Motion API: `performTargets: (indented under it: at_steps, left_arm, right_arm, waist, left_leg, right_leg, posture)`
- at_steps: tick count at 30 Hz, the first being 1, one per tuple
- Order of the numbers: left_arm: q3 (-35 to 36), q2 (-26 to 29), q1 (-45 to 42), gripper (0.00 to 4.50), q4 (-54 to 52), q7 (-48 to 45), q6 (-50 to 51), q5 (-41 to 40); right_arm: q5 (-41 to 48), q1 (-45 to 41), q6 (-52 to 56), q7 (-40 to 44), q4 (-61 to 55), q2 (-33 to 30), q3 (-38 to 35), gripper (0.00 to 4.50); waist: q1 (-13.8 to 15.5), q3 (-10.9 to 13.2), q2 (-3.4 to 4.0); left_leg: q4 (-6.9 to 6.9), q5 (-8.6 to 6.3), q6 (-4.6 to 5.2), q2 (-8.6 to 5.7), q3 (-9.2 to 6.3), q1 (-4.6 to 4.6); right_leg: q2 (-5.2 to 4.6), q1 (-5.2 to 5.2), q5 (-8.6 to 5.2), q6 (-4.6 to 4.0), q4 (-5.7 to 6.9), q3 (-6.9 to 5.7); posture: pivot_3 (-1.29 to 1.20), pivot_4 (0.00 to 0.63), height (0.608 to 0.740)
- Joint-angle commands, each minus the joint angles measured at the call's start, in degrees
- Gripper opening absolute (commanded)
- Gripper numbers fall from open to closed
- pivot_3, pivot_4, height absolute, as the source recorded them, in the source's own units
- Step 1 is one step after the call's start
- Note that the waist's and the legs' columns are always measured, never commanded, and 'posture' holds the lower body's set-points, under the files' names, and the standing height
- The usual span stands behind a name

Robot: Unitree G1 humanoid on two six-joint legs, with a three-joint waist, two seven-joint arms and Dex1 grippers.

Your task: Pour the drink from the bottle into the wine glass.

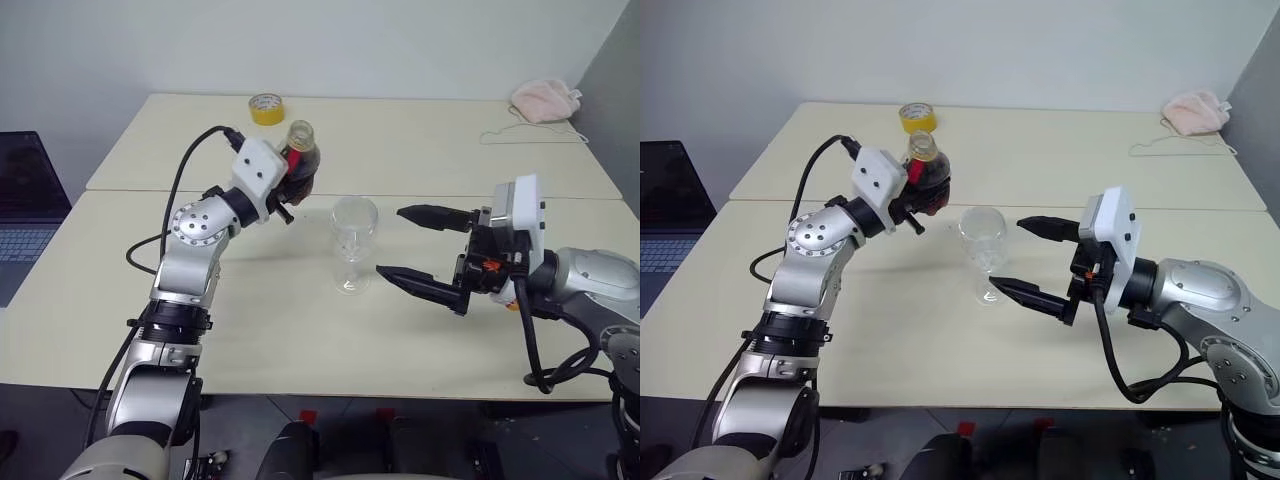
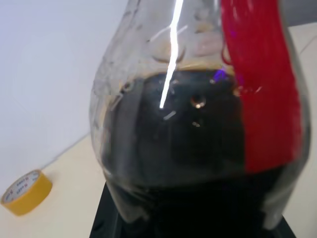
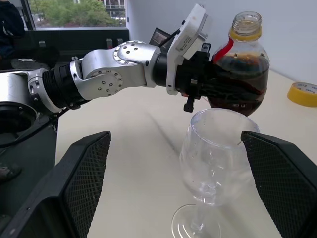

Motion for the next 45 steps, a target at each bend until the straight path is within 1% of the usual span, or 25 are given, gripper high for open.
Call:
performTargets:
  at_steps: [1,10,16,20,25,32,45]
  left_arm:
    - [-1.4,1.23,-3.17,1.03,1.82,-0.49,-7.89,3.53]
    - [-4.76,2.55,-5.49,1.02,6.74,0.11,-20.54,10.35]
    - [-5.5,4.61,-7.93,1.02,11.79,5.1,-30.98,17.17]
    - [-6.09,5.47,-9.36,1.0,14.62,7.41,-36.69,20.09]
    - [-6.86,6.7,-11.2,1.0,17.99,10.41,-41.67,23.91]
    - [-8.03,7.5,-13.26,1.0,20.96,12.91,-44.84,27.0]
    - [-9.4,8.43,-15.7,0.98,25.62,16.14,-46.88,30.09]
  right_arm:
    - [-0.6,-1.45,0.38,-1.5,-0.59,0.39,0.49,4.5]
    - [-2.53,-3.86,2.68,-4.21,0.82,1.16,2.65,4.5]
    - [-4.75,-5.74,3.54,-5.8,2.1,1.98,4.1,4.5]
    - [-5.91,-6.15,4.03,-6.29,2.62,2.46,4.55,4.5]
    - [-6.83,-5.84,4.05,-5.74,2.78,2.47,4.72,4.5]
    - [-6.43,-5.17,4.81,-4.91,2.06,2.56,4.82,4.5]
    - [-6.19,-4.67,5.56,-4.63,1.33,2.85,4.84,4.5]
  waist:
    - [0.0,0.0,0.0]
    - [-0.09,0.0,0.0]
    - [-0.1,0.0,0.0]
    - [-0.08,0.0,0.0]
    - [-0.1,0.0,0.0]
    - [-0.13,0.0,0.0]
    - [-0.2,0.0,0.0]
  left_leg:
    - [0.0,0.0,0.0,0.0,0.01,0.0]
    - [-0.01,0.0,0.0,-0.01,-0.01,-0.01]
    - [-0.01,0.0,0.0,-0.01,-0.02,-0.02]
    - [-0.02,0.0,0.0,-0.02,-0.01,-0.02]
    - [-0.01,0.0,0.0,-0.03,-0.02,-0.05]
    - [-0.01,0.0,0.01,-0.03,-0.01,-0.08]
    - [0.0,0.0,0.01,-0.08,-0.01,-0.09]
  right_leg:
    - [0.0,0.0,0.0,0.0,0.01,0.01]
    - [0.0,-0.02,0.0,0.0,0.02,0.01]
    - [0.0,-0.05,0.0,0.0,0.03,0.0]
    - [0.0,-0.06,0.0,0.0,0.04,0.01]
    - [0.0,-0.1,0.0,0.0,0.06,0.01]
    - [0.0,-0.16,0.0,0.0,0.12,0.02]
    - [0.0,-0.17,0.0,0.0,0.16,0.01]
  posture:
    - [0.0,0.15,0.74]
    - [0.0,0.15,0.74]
    - [0.0,0.15,0.74]
    - [0.0,0.15,0.74]
    - [0.0,0.15,0.74]
    - [0.0,0.15,0.74]
    - [0.0,0.15,0.74]
